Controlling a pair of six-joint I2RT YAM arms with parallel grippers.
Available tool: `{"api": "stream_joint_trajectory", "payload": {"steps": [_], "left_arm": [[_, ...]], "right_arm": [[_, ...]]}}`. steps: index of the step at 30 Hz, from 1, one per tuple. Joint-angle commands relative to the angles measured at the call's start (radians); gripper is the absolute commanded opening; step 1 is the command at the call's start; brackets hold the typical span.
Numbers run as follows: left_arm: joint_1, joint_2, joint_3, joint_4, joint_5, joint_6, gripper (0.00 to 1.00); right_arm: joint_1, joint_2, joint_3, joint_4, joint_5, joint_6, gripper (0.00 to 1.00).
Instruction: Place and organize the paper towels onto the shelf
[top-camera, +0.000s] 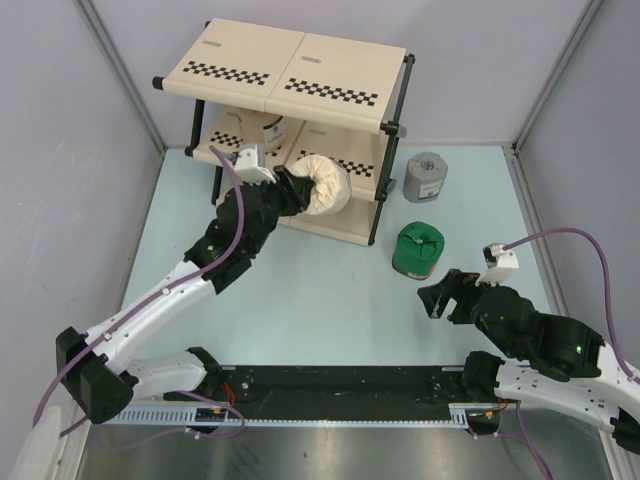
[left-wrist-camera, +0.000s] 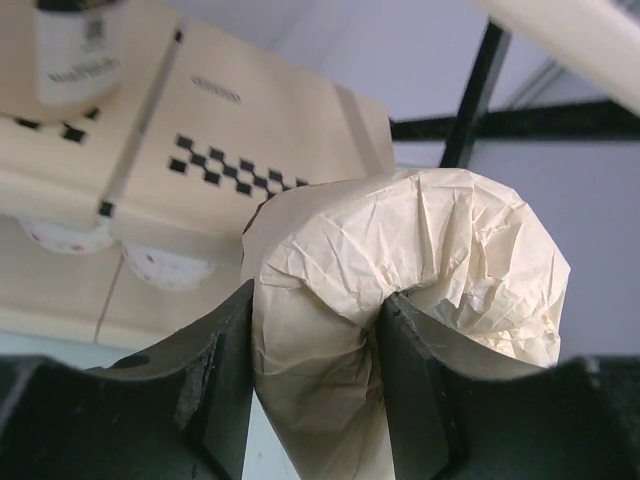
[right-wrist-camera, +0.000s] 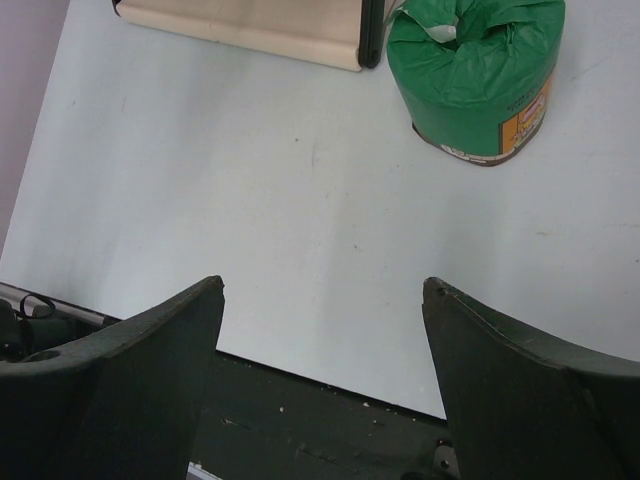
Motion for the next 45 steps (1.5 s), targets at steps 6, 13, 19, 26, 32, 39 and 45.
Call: {"api": "stream_joint_trajectory", "payload": {"steps": [6,13,19,26,32,39,45], "left_arm": [[0.141,0.076,0.148,0.168,0.080,0.003,0.51],[0.159,0.140,0.162,0.254,0.058,0.015,0.50],[0.165,0.197,0.174,0.317,0.024,0.037,0.50],[0.176,0.255,0.225,0.347,-0.006,0.052,0.50],[0.181,0.301,0.266,0.338,-0.026,0.075,0.50],[0.184,0.323,0.274,0.320,-0.075,0.104,0.50],[0.188,0.333,0.272,0.321,-0.101,0.119,0.50]], "right_arm": [[0.008,-0.009,0.002,0.003,0.038,0.021,0.85],[0.008,-0.010,0.002,0.003,0.038,0.021,0.85],[0.013,-0.013,0.002,0.000,0.043,0.025,0.85],[0.016,-0.009,0.002,-0.001,0.046,0.029,0.85],[0.019,-0.009,0.000,-0.004,0.051,0.033,0.85],[0.022,-0.012,0.000,-0.004,0.052,0.033,0.85],[0.024,-0.010,0.002,-0.006,0.055,0.035,0.85]]}}
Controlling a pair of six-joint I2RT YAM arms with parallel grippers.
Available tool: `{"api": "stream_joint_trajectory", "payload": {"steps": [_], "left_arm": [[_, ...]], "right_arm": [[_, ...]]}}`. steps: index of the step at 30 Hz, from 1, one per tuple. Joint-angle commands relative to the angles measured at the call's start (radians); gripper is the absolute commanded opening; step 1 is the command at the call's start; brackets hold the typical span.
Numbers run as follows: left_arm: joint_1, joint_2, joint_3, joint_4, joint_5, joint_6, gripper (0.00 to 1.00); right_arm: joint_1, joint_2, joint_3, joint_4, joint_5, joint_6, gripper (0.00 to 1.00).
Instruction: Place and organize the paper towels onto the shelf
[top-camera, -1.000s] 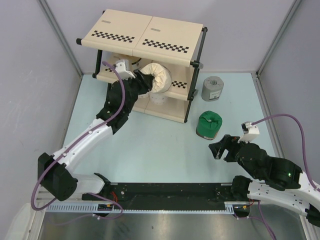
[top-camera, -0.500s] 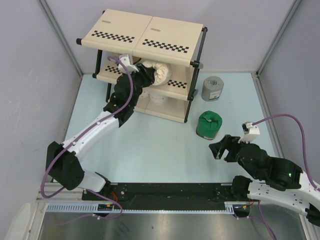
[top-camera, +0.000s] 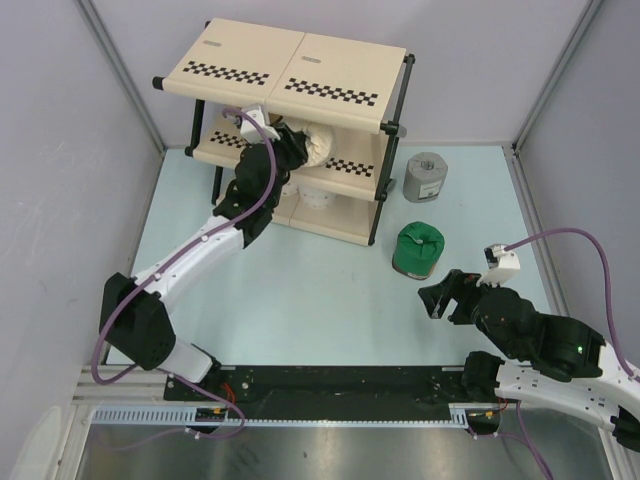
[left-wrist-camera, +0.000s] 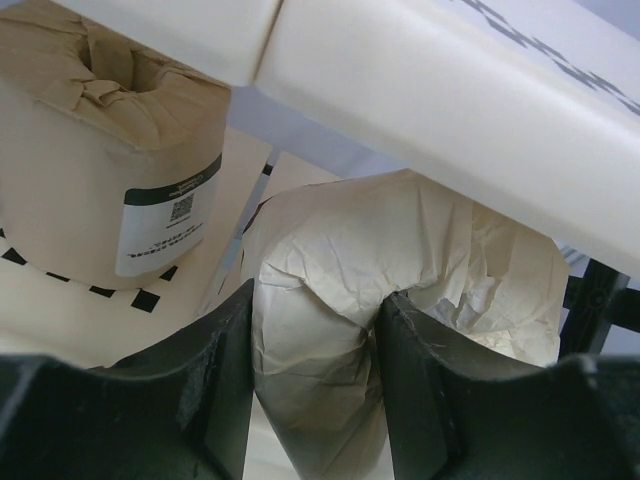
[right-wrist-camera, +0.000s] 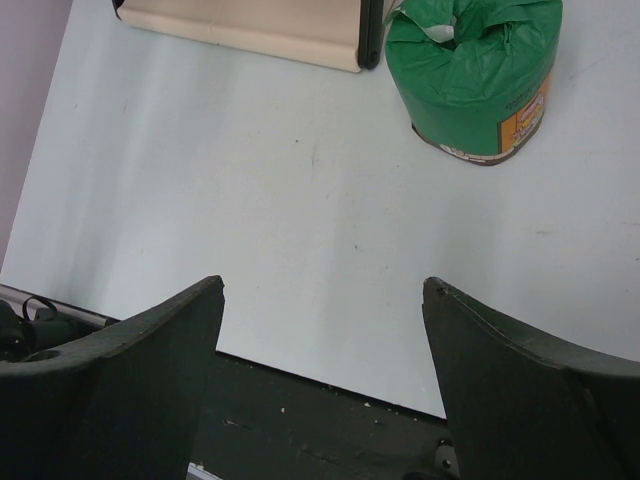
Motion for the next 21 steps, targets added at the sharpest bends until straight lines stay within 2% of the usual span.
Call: {"api": "stream_joint_trajectory", "payload": {"steps": [1,7,11,21], "left_arm": [[0.013,-0.004,0.058,0.082,-0.038,0.023,0.50],[0.021,0.017,0.072,0.076,-0.041,0.027,0.51],[0.027,0.028,0.076,0.063,-0.041,0.019,0.61],[0.029,0.025,0.069,0.057,-0.046,0.012,0.72]], "right_arm": [[0.007,-0.005,0.002,0.002,0.036,0.019,0.85],[0.008,-0.004,0.002,0.004,0.036,0.018,0.85],[0.008,-0.005,0.002,0.001,0.036,0.018,0.85],[0.013,-0.008,0.000,0.001,0.037,0.018,0.85]]}}
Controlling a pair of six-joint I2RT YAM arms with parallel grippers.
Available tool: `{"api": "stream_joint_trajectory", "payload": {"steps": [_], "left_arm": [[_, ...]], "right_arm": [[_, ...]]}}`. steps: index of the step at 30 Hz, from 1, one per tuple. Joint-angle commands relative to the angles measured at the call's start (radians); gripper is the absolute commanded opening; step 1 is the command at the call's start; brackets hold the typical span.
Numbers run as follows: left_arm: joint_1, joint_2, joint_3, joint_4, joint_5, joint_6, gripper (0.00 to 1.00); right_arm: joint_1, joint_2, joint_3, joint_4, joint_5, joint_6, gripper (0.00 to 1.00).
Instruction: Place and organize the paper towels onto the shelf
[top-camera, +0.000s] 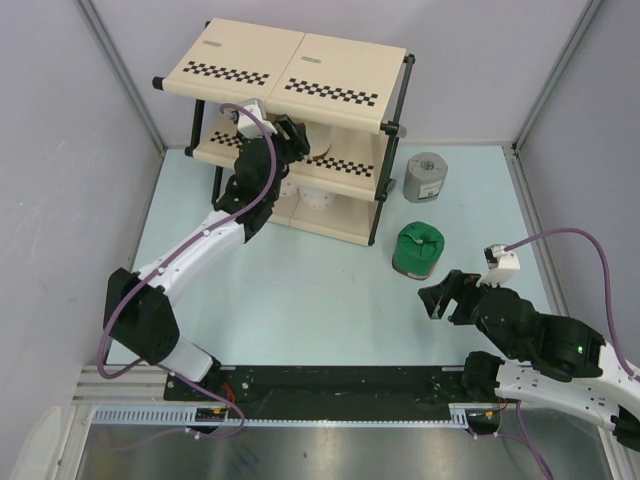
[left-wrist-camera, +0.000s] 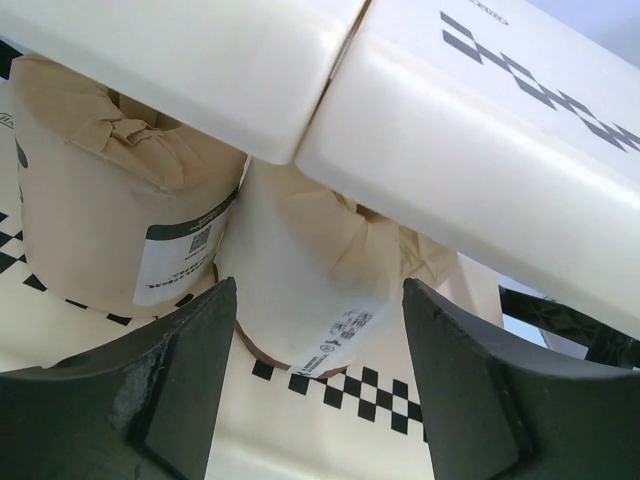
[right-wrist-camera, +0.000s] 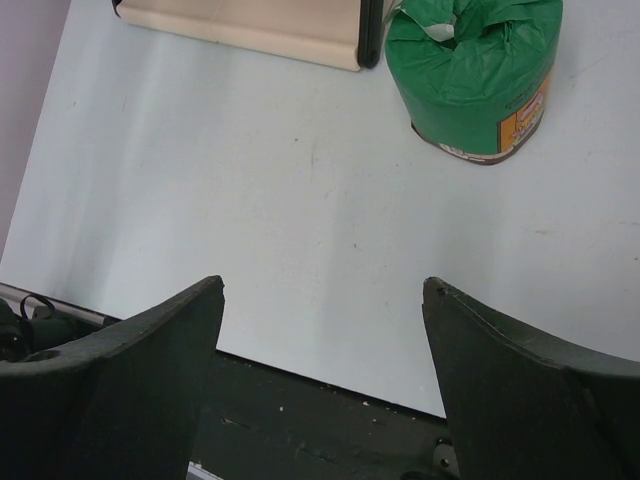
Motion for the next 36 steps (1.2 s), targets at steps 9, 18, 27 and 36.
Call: {"api": "stream_joint_trajectory", "payload": {"steps": [9,18,27,36], "left_arm": [[0.008,-0.072,-0.004,0.045,0.047,-0.021,0.75],[0.014,-0.267,-0.157,-0.038,0.076,-0.083,0.85],[0.149,-0.524,-0.338,-0.227,0.150,-0.246,0.91],[0.163,-0.662,-0.510,-0.354,0.295,-0.291,0.91]], "right_arm": [[0.008,-0.006,0.000,0.004,0.035,0.019,0.85],[0.009,-0.009,0.002,0.003,0.040,0.024,0.86],[0.011,-0.008,0.000,0.000,0.043,0.028,0.85],[0.008,-0.006,0.020,-0.054,0.208,0.155,0.85]]}}
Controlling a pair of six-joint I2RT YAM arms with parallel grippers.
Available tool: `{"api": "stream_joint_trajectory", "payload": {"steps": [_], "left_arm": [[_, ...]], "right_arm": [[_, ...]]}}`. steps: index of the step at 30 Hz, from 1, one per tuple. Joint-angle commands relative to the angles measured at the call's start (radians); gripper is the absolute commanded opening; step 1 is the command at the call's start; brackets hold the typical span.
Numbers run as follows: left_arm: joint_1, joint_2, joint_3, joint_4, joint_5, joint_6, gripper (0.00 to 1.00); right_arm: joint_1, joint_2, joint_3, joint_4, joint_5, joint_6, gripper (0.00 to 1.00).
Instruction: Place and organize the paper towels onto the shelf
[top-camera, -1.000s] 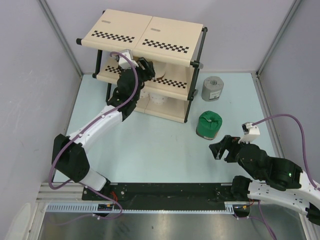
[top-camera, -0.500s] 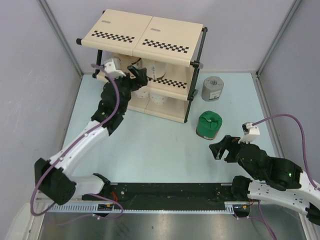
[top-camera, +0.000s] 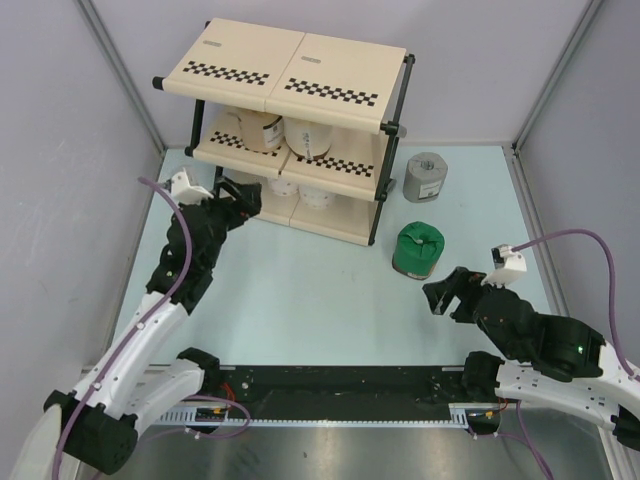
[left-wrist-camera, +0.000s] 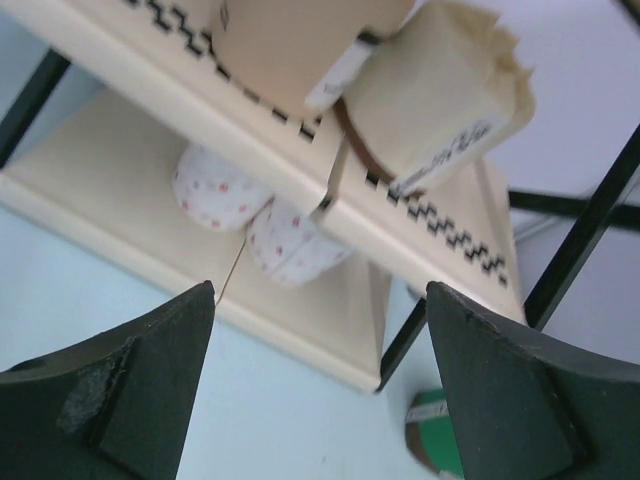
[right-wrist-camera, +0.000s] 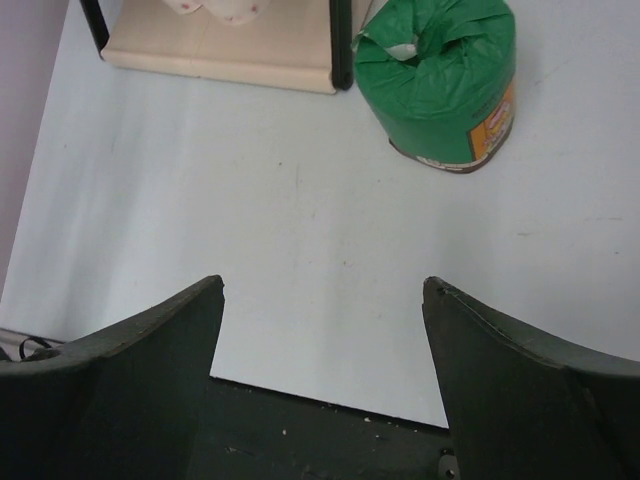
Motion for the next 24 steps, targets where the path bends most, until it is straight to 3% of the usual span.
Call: {"api": "stream_joint_trajectory", "payload": {"steps": [1,5,8,11,12,16,18,24], "left_arm": [[0.003,-0.052,-0.063,-0.094,0.128,-0.047,0.91],[0.003,-0.090,-0.114,-0.134,0.179,-0.045,0.93],[0.001,-0.120,-0.140,-0.162,0.211,-0.036,0.93],[0.003,-0.140,-0.144,-0.191,0.251,-0.027,0.93],[0.003,-0.144,-0.143,-0.197,0.262,-0.021,0.93],[0.003,-0.169,-0.132,-0.246,0.292,0.006,0.93],[0.004,-0.186,-0.127,-0.268,0.306,0.025,0.94],[0.003,-0.216,-0.143,-0.300,0.314,0.055,0.95]], "right_arm": [[0.002,0.019,0.031,-0.054,0.174,0.116,0.85],[-0.036,0.173,0.114,-0.063,0.234,0.072,0.86],[-0.157,0.332,0.186,-0.025,0.179,-0.063,0.91],[-0.433,0.406,0.197,0.092,-0.052,-0.218,0.92],[-0.581,0.410,0.191,0.119,-0.194,-0.244,0.92],[-0.916,0.439,0.145,0.241,-0.564,-0.346,0.92],[-0.992,0.481,0.139,0.259,-0.724,-0.384,0.91],[-1.043,0.548,0.119,0.314,-0.849,-0.442,0.90]]}}
